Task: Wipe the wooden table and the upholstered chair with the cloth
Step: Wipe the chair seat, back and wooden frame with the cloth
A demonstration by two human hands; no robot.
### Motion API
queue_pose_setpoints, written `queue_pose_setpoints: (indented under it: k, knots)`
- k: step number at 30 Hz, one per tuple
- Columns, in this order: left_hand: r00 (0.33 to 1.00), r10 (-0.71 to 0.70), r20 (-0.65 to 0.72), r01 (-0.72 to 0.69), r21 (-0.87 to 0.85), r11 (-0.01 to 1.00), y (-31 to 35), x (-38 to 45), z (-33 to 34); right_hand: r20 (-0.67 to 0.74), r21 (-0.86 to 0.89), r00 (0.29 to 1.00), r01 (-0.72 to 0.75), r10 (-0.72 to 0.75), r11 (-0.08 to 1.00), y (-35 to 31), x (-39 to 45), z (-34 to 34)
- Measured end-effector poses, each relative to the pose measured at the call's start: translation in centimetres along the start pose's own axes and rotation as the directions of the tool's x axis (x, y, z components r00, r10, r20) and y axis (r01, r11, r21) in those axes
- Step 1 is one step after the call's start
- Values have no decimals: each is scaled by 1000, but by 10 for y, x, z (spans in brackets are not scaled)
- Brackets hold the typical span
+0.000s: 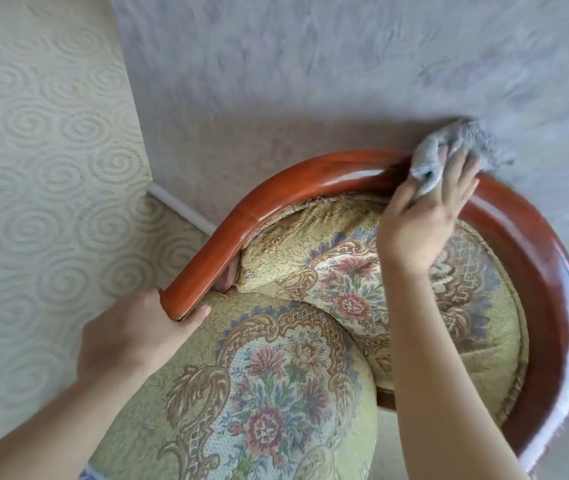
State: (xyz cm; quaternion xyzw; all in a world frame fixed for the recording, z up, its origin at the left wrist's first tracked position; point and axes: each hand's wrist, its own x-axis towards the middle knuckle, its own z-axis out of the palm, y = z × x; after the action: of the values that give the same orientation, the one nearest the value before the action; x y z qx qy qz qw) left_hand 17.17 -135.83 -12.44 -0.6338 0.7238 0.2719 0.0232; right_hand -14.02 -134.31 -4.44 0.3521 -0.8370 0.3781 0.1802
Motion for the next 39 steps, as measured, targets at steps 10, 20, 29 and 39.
queue_pose_setpoints:
  k: [10, 20, 29, 39]
  knots:
    - [1000, -1, 11, 1, 20, 1000, -1, 1, 2, 292, 22, 833, 485, -469, 874, -49, -76, 56]
    - [1000, -17, 26, 15, 68, 998, -4, 3, 5, 262, 589, 869, -489, 420, 644, -73, -29, -28]
    - [999, -28, 25, 27, 63, 998, -5, 5, 9, 156, 94, 951, 255, -267, 962, -39, -46, 46]
    - [999, -42, -10, 43, 62, 997, -5, 8, 11, 417, 468, 721, 351, -553, 811, -57, -186, 52]
